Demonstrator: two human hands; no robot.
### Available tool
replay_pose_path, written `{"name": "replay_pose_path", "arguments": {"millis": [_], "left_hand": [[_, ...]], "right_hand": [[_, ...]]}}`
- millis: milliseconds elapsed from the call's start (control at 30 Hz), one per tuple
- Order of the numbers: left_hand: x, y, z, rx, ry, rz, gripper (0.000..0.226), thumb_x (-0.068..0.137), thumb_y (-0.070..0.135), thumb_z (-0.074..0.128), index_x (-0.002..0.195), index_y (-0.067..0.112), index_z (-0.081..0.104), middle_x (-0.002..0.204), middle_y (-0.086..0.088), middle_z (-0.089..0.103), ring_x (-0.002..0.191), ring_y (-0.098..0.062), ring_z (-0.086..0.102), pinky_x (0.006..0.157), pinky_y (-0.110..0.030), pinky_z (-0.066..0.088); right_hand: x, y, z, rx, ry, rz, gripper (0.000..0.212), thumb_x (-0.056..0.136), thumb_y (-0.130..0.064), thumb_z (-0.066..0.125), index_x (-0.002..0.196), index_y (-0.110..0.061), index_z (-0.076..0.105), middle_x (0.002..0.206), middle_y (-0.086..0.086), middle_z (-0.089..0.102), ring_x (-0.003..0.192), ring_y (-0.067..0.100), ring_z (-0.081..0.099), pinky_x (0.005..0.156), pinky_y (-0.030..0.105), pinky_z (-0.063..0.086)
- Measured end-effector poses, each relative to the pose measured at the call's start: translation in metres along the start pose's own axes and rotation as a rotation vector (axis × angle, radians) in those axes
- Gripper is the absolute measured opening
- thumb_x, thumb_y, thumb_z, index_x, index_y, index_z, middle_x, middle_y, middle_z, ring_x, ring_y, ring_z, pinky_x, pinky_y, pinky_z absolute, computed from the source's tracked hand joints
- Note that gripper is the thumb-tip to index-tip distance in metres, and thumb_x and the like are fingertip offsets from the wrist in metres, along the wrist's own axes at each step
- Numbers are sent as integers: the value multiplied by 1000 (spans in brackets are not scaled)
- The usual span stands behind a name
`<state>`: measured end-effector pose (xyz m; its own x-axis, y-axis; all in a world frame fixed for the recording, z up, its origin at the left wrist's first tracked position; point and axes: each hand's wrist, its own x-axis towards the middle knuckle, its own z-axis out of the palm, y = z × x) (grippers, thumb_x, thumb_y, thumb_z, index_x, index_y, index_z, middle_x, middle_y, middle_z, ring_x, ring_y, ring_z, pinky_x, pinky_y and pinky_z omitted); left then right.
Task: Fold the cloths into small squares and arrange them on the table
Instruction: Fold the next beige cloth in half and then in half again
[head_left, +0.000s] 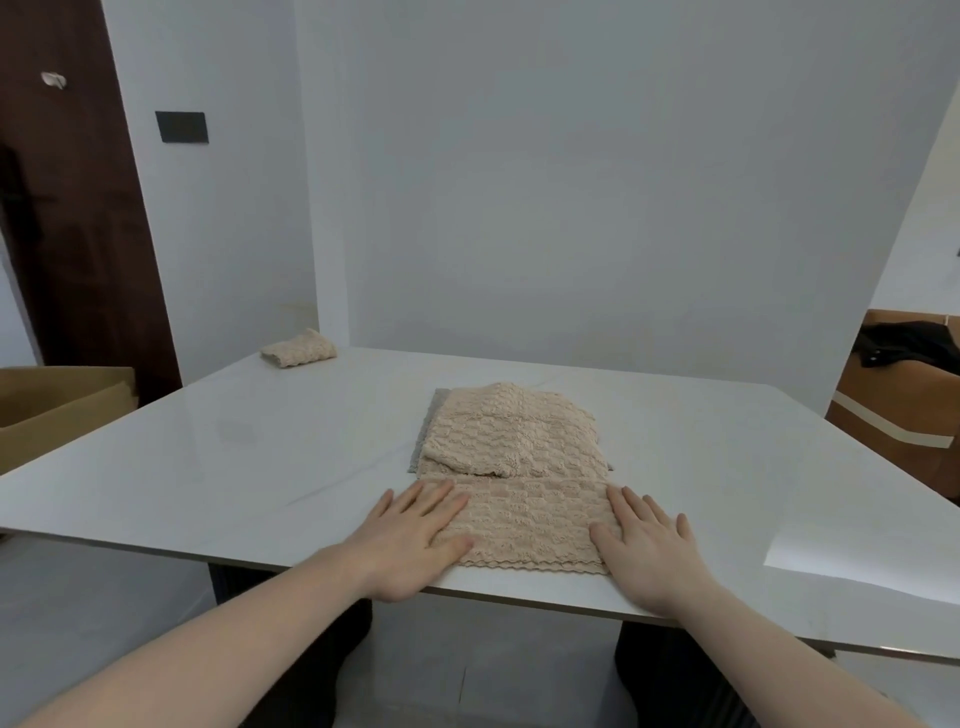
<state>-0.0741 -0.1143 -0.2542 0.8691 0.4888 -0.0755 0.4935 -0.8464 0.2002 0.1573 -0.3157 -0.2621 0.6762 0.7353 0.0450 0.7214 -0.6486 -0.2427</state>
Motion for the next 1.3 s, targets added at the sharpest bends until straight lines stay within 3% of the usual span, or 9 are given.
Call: {"name": "replay_pose_path", "arguments": {"millis": [167,267,433,600,667,767,833,1133,1300], "left_hand": [[1,-42,-1,-137,235,-141,66,98,67,35,156,37,29,165,10,26,152,-16,22,124,-36,18],[13,-48,-3,-254,312,-287,63,98,65,37,151,32,39,159,7,38,147,-19,31,119,-39,26],[23,-38,-2,-175,310,-310,71,92,76,28,148,35,42,156,10,39,145,-19,32,119,-41,23],[21,-38,2,-94,311,-274,77,92,78,26,153,32,36,160,8,33,149,-18,27,123,-40,19],[20,-37,1,-93,309,-268,74,94,74,27,154,31,35,162,6,31,150,-18,25,124,-40,17],[19,-37,2,-94,314,-270,70,96,69,28,154,31,35,162,6,30,151,-18,24,124,-40,16],[18,-37,2,-97,313,-275,69,96,68,28,154,32,35,162,6,30,151,-18,23,124,-39,15],[16,-35,-1,-105,309,-275,67,97,66,28,154,32,35,162,8,30,151,-17,22,124,-38,14],[16,-37,1,-117,316,-269,70,95,69,27,154,33,35,162,8,30,151,-17,22,124,-39,14]], "right_hand": [[0,-1,-2,96,53,54,75,98,-57,28,163,-23,10,169,-5,18,156,18,12,127,46,5],[4,-2,-7,206,94,145,77,99,-57,32,162,-17,15,167,0,24,154,19,19,125,41,10],[11,-4,-6,204,94,213,71,99,-59,23,155,-17,37,165,0,31,153,20,24,125,41,14],[9,-9,-8,245,116,260,61,92,-49,42,146,-21,45,152,0,47,143,22,39,120,39,25],[9,-9,-10,266,121,284,50,90,-47,46,131,-22,55,141,2,56,135,25,47,115,40,32],[8,-8,-11,308,171,269,20,86,-44,53,88,-24,58,108,-1,65,103,26,57,99,39,44],[7,-7,-12,384,188,262,21,81,-44,58,78,-23,60,92,-4,66,90,23,60,91,40,50],[2,-4,-29,729,155,298,16,87,-30,74,91,-16,70,92,9,75,77,21,67,66,31,52],[8,-8,-51,777,231,288,17,83,-29,77,96,-23,68,95,0,73,88,21,70,80,42,59]]}}
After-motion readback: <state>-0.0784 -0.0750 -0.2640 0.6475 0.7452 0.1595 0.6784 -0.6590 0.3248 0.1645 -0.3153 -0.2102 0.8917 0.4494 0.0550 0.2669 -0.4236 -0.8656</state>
